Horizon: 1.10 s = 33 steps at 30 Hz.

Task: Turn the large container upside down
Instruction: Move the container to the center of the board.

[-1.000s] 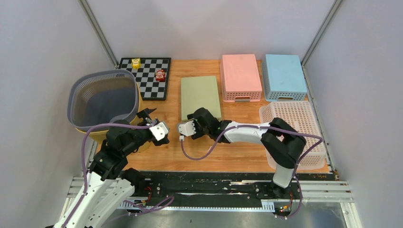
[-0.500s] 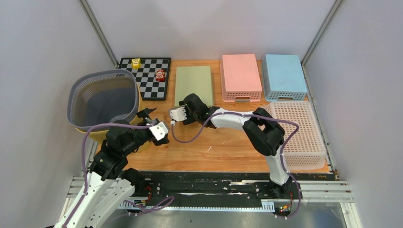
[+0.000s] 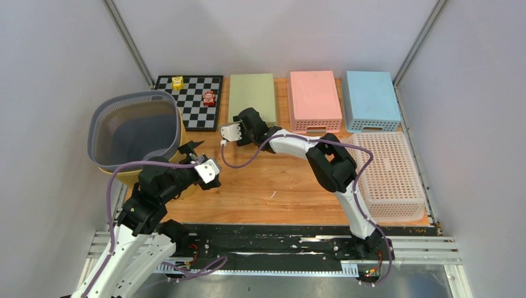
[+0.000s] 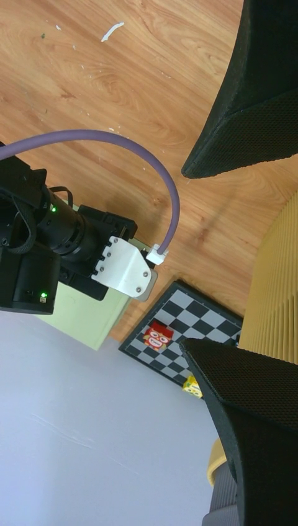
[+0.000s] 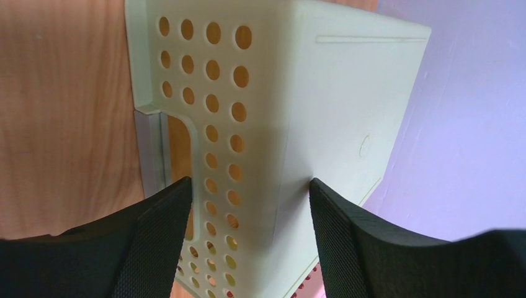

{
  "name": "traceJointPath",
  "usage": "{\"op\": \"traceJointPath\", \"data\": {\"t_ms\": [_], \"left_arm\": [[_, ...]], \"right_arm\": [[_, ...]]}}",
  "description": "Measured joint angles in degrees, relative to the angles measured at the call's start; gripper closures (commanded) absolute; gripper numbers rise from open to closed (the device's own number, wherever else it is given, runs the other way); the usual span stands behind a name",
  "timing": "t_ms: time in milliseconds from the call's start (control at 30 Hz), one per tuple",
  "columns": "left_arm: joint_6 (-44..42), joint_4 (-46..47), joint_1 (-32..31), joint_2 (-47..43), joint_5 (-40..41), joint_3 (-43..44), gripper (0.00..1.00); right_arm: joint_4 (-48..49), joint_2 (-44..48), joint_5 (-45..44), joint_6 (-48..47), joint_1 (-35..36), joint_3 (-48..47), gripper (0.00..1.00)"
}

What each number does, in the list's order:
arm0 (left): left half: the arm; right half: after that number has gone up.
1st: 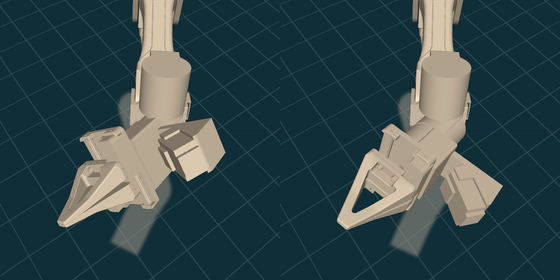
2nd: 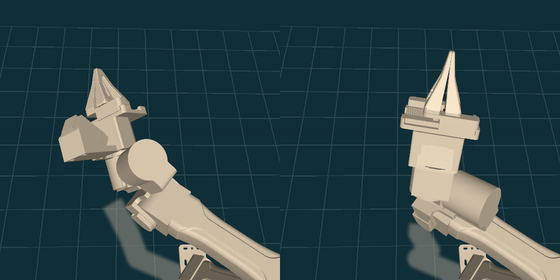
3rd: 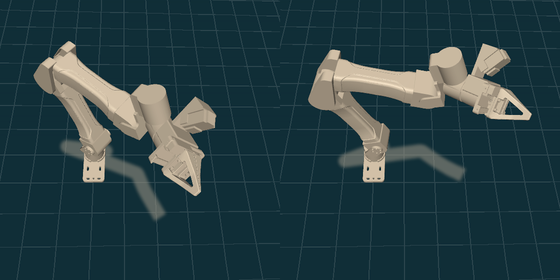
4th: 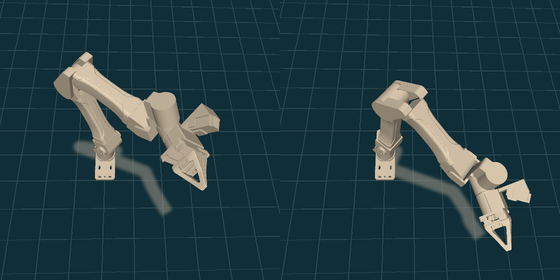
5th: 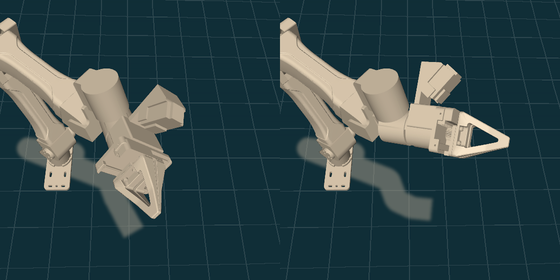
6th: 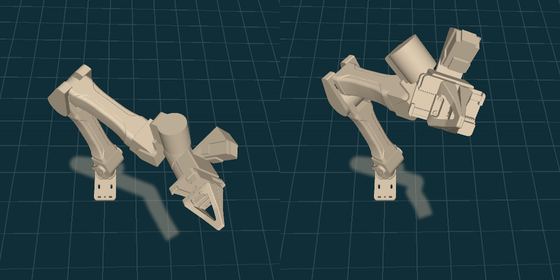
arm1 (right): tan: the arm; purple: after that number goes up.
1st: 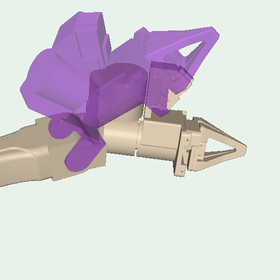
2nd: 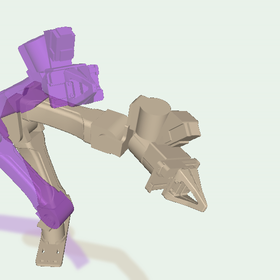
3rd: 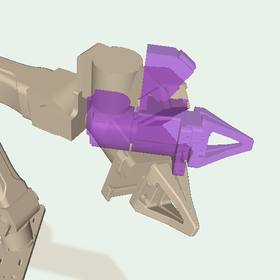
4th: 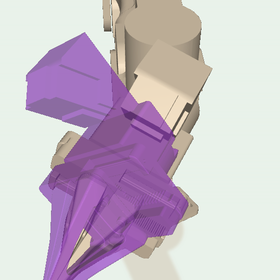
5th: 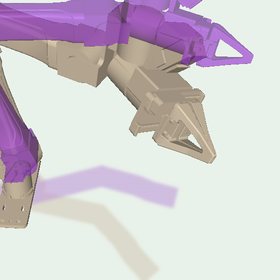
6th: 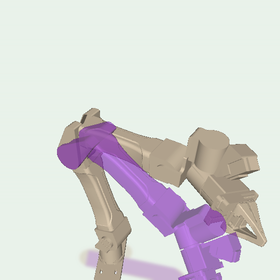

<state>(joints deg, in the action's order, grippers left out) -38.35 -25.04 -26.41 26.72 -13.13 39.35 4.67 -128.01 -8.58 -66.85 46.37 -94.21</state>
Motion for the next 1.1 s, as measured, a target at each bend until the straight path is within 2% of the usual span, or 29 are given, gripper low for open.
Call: {"op": "traceJointPath", "data": {"t_ms": [433,700,767,833,900,1100], "left_arm": [[-0.26,0.57,0.07,0.09,-0.02,-0.31,0.0],[-0.92,-1.73,0.17,0.85,-0.76,1.09,0.0],[-1.49,-4.46,0.33,1.88,-0.94,2.86,0.0],[-2.38,-7.89,0.44,3.41,-1.14,5.75,0.0],[-3.52,-11.5,0.46,5.07,-1.46,9.6,0.0],[-6.75,-23.02,0.52,10.56,-3.02,25.4,0.0]], "right_arm": [[-1.73,-4.57,-3.32,-0.46,-0.44,-6.73,0.24],[-4.7,-4.9,-3.37,0.13,-1.05,-8.39,0.13],[-6.73,-4.2,-2.45,0.87,-1.09,-8.39,0.05],[-9.75,-2.14,-0.5,2.32,-1.11,-8.04,0.0],[-12.46,1.31,1.7,3.45,-1.09,-6.82,0.0],[-17.86,19.02,9.9,7.41,-1.01,0.98,0.0]]}}
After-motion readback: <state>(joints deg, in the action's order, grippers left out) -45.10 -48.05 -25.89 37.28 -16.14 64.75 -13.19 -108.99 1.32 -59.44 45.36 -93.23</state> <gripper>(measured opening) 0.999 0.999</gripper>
